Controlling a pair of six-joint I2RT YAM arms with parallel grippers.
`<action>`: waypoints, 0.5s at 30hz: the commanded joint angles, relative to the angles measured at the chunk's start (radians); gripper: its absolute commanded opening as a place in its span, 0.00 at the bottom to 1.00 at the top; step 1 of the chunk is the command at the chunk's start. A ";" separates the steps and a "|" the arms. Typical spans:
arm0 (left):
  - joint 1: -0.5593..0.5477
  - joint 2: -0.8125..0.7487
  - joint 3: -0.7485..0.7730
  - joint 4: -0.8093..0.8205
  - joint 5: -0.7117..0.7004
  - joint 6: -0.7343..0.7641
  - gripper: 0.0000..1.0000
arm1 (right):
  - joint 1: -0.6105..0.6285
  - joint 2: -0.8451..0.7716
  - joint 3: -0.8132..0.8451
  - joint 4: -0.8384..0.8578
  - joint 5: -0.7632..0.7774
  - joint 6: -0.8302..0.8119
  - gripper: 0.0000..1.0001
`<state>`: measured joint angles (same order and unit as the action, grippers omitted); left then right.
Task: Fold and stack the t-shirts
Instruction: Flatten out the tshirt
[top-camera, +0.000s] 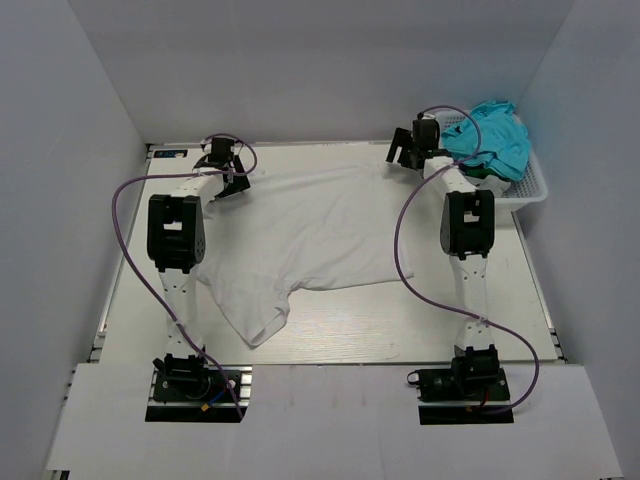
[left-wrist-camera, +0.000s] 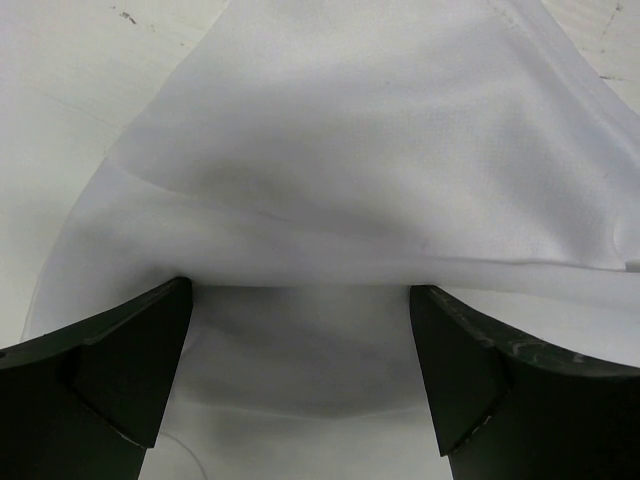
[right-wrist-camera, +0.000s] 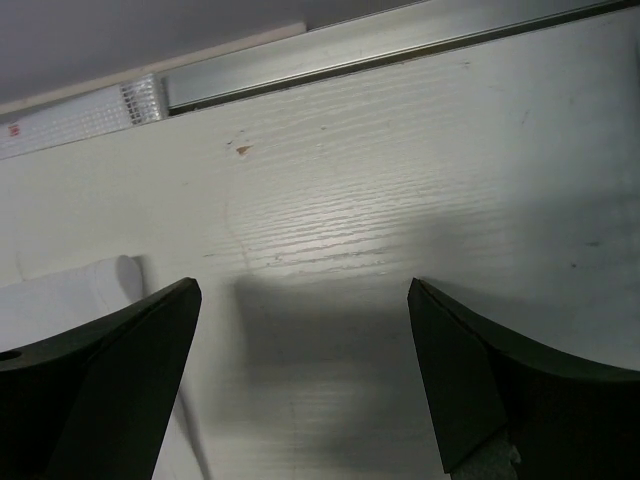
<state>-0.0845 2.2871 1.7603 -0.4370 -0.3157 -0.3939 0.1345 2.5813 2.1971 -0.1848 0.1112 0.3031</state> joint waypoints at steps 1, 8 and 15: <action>0.014 0.043 -0.042 -0.025 0.084 0.044 1.00 | -0.015 -0.030 0.035 0.008 -0.036 0.064 0.90; 0.014 0.054 0.051 0.075 0.243 0.148 1.00 | 0.049 -0.105 -0.022 -0.001 -0.200 -0.146 0.90; -0.004 0.170 0.386 -0.098 0.300 0.148 1.00 | 0.137 -0.335 -0.281 -0.028 -0.131 -0.254 0.90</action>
<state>-0.0750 2.4664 2.0689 -0.4339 -0.0914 -0.2550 0.2291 2.3795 1.9644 -0.2111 -0.0425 0.1276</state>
